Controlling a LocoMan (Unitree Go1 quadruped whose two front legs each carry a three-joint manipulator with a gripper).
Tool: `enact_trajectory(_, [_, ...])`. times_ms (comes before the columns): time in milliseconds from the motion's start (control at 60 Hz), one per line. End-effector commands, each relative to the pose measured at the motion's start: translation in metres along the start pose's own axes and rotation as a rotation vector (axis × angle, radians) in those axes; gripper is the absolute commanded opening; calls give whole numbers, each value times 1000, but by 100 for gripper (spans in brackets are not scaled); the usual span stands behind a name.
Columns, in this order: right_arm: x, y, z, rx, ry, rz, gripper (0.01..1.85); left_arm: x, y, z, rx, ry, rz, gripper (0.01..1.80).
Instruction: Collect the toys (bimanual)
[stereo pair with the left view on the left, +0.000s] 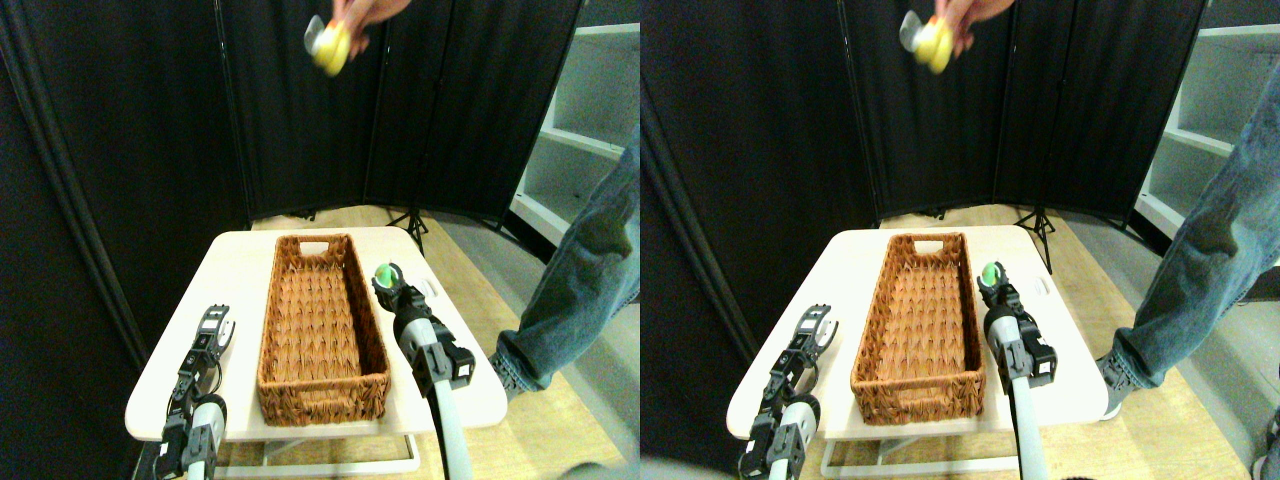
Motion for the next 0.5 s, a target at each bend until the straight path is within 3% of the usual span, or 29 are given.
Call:
enact_trajectory(17, [1,22,-7,8,18,67,2,0,0,4,17,-31,-19,15])
enact_trajectory(167, [1,41,-29,1,58,118,4,-4,0,4,27,-36,-6,14])
enact_trajectory(317, [-2,52,-50,32,83,122,3,-6,0,4,30,-44,-12,14])
enact_trajectory(500, [-3,46,-66,77,120,118,5,-10,-1,5,40,-50,-11,14])
